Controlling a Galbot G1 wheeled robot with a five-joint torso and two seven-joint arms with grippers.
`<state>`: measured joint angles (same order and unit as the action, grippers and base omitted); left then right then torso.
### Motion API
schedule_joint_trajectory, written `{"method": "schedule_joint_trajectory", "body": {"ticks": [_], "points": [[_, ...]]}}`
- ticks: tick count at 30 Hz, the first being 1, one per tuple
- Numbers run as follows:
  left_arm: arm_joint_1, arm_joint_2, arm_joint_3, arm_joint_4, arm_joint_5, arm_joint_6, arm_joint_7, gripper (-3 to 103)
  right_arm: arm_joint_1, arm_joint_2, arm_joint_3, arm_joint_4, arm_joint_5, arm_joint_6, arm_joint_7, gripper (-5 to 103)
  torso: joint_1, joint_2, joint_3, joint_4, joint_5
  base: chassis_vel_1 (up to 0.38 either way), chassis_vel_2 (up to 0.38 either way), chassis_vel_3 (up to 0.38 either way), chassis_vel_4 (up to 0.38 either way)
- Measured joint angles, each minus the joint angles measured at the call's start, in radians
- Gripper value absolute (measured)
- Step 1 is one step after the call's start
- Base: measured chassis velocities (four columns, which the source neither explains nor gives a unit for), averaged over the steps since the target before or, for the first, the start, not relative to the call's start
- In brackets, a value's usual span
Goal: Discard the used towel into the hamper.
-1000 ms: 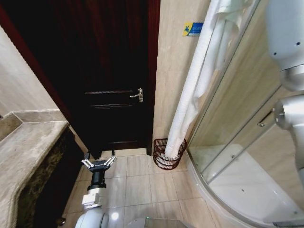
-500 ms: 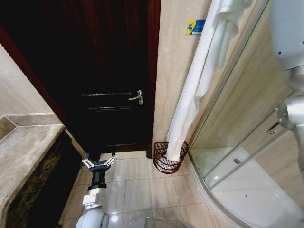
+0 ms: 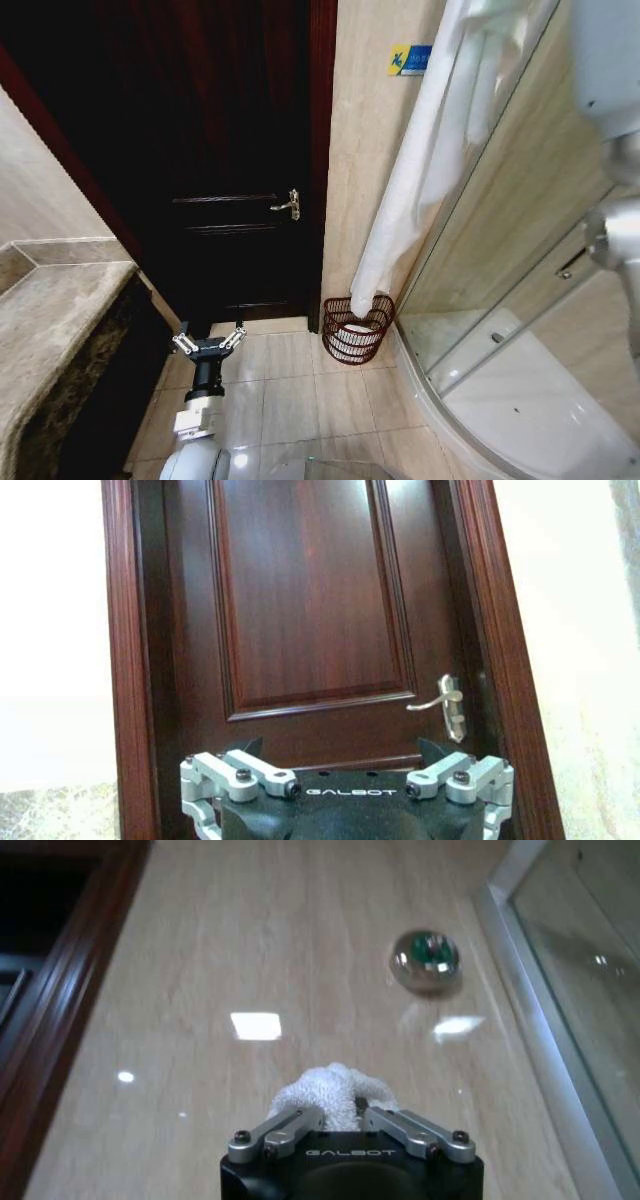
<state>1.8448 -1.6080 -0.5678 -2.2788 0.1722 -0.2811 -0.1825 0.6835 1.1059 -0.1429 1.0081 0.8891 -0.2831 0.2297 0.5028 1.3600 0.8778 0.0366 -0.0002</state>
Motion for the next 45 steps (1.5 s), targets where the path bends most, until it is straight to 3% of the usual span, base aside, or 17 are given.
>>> {"method": "schedule_joint_trajectory", "body": {"ticks": [6,10,21,28,45], "points": [[0.0,0.0,0.0,0.008,0.001,-0.004,0.0,100,-0.112,-0.04,0.021,0.1,0.007,0.0,0.036,3,0.0,0.0,0.0,-0.0003,0.0004,0.0,0.0,0.0,0.0],[-0.003,0.0,0.002,0.012,0.001,-0.005,0.0,100,-0.234,-0.087,0.056,0.227,0.07,-0.011,0.094,3,0.0,0.0,0.0,-0.0001,0.0001,0.0,0.0,0.0,0.0],[-0.008,0.0,0.008,0.029,0.001,-0.016,0.0,100,-0.512,-0.192,0.147,0.465,0.142,-0.023,0.161,3,0.0,0.0,0.0,-0.0004,0.0003,0.0,0.0,0.0,0.0],[-0.008,0.0,0.009,0.03,0.001,-0.013,0.003,100,-0.672,-0.214,0.19,0.585,0.159,-0.019,0.181,3,-0.002,-0.003,-0.002,-0.0003,0.0001,0.0,0.0,0.0,0.0],[0.001,0.0,0.023,0.042,0.02,-0.027,0.024,100,-1.005,-0.278,0.354,0.791,0.144,-0.013,0.173,3,-0.047,-0.1,-0.054,-0.0006,0.0001,0.0,0.0,0.0,0.0]]}}
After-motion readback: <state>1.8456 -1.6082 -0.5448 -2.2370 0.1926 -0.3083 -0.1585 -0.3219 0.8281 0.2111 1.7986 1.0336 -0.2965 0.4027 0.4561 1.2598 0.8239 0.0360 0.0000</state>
